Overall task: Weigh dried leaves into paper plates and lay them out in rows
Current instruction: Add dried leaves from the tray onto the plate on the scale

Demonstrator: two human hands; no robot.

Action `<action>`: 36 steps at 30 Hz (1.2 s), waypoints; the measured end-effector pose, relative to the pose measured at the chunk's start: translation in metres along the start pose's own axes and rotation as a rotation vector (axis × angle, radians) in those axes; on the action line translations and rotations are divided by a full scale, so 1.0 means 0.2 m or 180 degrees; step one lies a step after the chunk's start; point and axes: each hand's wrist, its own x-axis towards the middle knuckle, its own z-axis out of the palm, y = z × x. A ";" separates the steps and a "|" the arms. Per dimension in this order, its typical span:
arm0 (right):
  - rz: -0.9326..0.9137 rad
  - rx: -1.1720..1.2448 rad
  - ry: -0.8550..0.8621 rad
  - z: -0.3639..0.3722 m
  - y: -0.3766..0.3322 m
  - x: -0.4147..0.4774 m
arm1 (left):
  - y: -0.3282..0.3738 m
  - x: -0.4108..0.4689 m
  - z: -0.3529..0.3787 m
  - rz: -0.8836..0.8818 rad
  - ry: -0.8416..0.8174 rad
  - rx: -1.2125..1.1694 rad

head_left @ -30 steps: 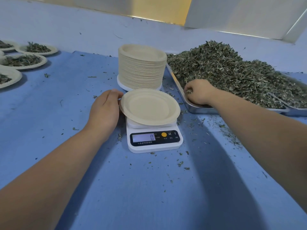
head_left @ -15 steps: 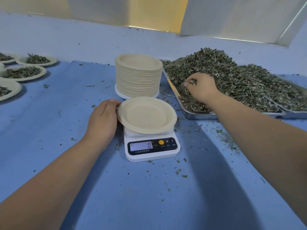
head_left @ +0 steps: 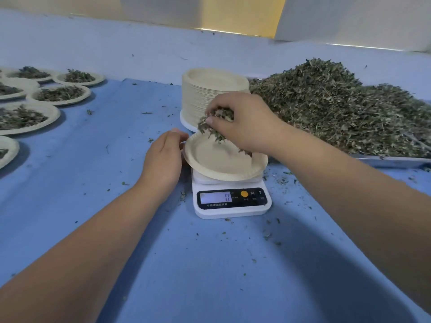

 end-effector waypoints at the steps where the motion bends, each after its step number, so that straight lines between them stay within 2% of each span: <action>1: -0.0156 -0.0331 -0.0269 0.04 0.00 -0.02 | 0.00 0.00 0.00 -0.0008 0.0003 -0.0003; 3: -0.0247 -0.0894 -0.0657 0.06 0.03 -0.05 | 0.00 -0.01 0.00 -0.0001 0.0005 0.0031; 5: -0.0072 -0.0778 -0.0649 0.02 0.08 -0.07 | 0.01 -0.02 0.00 -0.0005 0.0018 0.0076; 7: 0.0171 -0.0289 -0.0436 -0.04 0.14 -0.08 | 0.01 -0.02 0.00 -0.0006 0.0010 0.0124; 9: 0.0431 0.0012 0.0012 -0.10 0.25 -0.11 | 0.02 -0.02 0.00 0.0002 -0.0029 0.0170; 11: 0.0796 -0.0307 0.0240 -0.13 0.39 -0.14 | 0.01 -0.01 0.00 0.0025 -0.0057 0.0193; 14: 0.1493 -0.0992 -0.0312 -0.08 0.55 -0.25 | 0.01 -0.02 0.00 0.0151 -0.0134 0.0275; 16: 0.1675 -0.1160 -0.0504 -0.02 0.60 -0.31 | 0.01 -0.03 0.00 0.0169 -0.0168 0.0286; 24: 0.1431 -0.1319 -0.0168 0.03 0.62 -0.35 | 0.01 -0.03 -0.01 0.0176 -0.0138 0.0358; 28: 0.1252 -0.1386 0.0167 0.02 0.62 -0.36 | 0.01 -0.03 -0.01 0.0140 -0.0062 0.0299; 31: 0.1461 -0.1769 -0.0105 0.02 0.61 -0.35 | 0.00 -0.02 -0.01 0.0131 -0.0070 0.0324; 33: 0.1689 -0.1766 -0.0349 0.02 0.61 -0.35 | 0.00 -0.02 -0.01 0.0151 -0.0085 0.0323; 36: 0.1609 -0.1690 -0.0252 0.02 0.61 -0.35 | 0.00 -0.02 -0.02 0.0198 -0.0091 0.0327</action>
